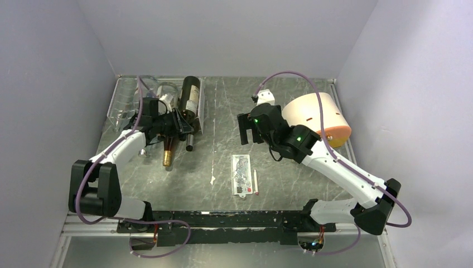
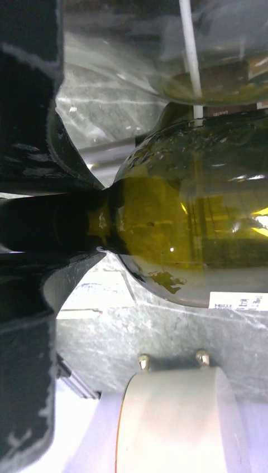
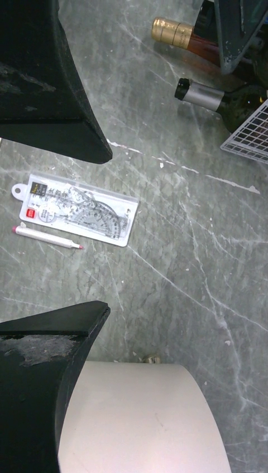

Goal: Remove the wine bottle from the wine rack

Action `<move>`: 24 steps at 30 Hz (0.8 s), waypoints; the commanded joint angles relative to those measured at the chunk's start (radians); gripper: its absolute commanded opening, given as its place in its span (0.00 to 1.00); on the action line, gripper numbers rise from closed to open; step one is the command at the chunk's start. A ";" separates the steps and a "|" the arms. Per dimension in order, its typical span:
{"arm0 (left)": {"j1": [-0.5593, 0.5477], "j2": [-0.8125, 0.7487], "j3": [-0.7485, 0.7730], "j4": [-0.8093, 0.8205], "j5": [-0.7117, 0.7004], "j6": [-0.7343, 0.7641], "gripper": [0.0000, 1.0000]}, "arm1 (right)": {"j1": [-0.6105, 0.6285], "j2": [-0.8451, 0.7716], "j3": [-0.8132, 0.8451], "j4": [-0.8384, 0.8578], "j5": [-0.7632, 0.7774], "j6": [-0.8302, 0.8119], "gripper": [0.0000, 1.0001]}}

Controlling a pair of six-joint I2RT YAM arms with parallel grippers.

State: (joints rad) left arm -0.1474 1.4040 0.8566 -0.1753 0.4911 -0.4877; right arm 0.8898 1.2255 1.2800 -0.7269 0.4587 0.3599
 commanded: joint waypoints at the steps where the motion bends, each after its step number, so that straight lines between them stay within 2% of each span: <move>1: 0.020 -0.055 0.001 0.124 0.179 -0.050 0.07 | 0.004 -0.001 0.001 -0.005 0.000 0.020 1.00; 9: 0.025 -0.183 0.014 0.098 0.184 -0.125 0.07 | 0.004 0.001 -0.012 0.018 -0.021 0.022 1.00; 14: 0.037 -0.205 0.026 0.078 0.231 -0.136 0.07 | 0.006 0.022 -0.016 0.057 -0.063 -0.001 1.00; 21: 0.086 -0.229 -0.015 0.179 0.375 -0.279 0.07 | 0.005 0.064 0.004 0.059 -0.076 0.003 1.00; 24: 0.086 -0.250 -0.003 0.148 0.383 -0.275 0.07 | 0.005 0.062 -0.009 0.080 -0.105 -0.019 1.00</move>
State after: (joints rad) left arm -0.0734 1.2182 0.8318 -0.1577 0.7544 -0.7334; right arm 0.8913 1.2915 1.2713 -0.6849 0.3855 0.3630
